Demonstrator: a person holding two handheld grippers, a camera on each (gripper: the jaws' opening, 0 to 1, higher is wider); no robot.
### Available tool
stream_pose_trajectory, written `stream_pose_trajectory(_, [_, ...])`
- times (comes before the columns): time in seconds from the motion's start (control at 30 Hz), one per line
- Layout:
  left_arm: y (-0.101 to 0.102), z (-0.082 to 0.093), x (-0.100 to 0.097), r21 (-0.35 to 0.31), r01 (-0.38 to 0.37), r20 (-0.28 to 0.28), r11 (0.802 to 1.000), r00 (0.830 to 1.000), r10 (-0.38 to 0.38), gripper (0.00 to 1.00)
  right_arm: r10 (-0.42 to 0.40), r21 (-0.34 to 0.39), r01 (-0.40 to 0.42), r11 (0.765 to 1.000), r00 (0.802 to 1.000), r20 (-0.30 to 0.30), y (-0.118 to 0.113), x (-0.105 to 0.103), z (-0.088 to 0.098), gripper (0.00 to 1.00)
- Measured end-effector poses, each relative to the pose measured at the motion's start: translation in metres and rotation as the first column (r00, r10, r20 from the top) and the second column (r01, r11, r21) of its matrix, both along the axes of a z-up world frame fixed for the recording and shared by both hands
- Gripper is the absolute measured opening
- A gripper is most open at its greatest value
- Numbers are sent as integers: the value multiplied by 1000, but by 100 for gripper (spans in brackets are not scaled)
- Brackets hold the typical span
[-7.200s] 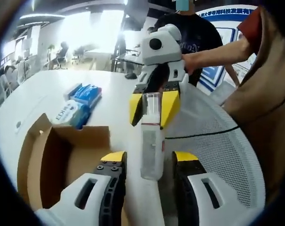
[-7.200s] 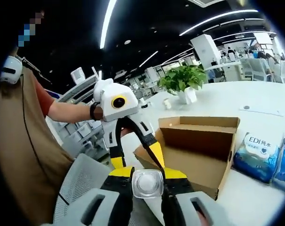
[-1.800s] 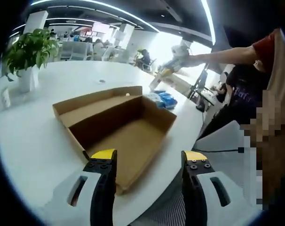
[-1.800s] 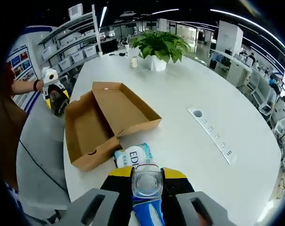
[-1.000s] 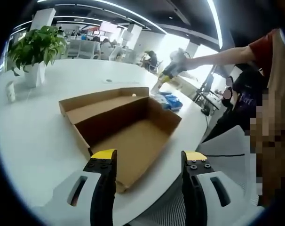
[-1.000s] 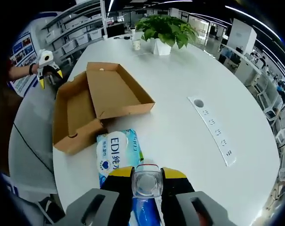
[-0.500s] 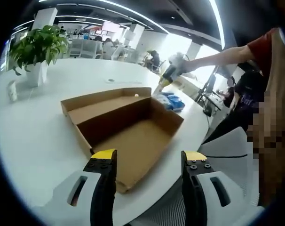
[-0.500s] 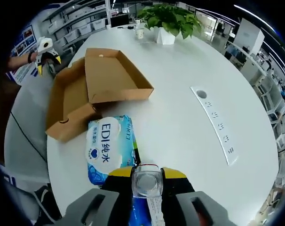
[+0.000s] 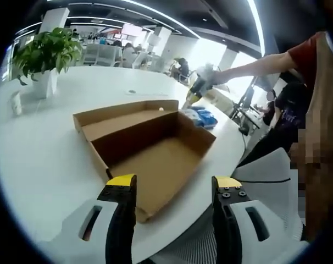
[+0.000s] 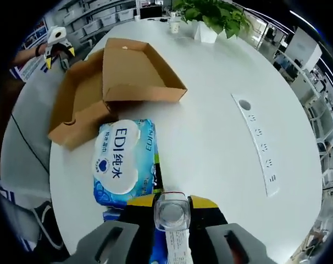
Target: Operate the shoe box by opening the lid, removing the specified soft item, and placing it in the target area until the item is outside and the box remains undamaged.
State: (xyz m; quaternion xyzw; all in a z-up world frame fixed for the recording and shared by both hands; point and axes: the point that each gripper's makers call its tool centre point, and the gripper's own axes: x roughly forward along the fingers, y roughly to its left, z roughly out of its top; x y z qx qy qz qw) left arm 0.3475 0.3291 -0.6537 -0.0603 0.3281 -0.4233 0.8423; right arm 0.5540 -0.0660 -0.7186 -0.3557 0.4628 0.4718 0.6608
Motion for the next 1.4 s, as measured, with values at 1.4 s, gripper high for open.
stream_pose_trajectory(1.4, [-8, 4, -4, 2, 12, -3, 1000, 1000, -12, 54, 4, -26, -4, 1000, 1000, 14, -9, 1, 3, 30])
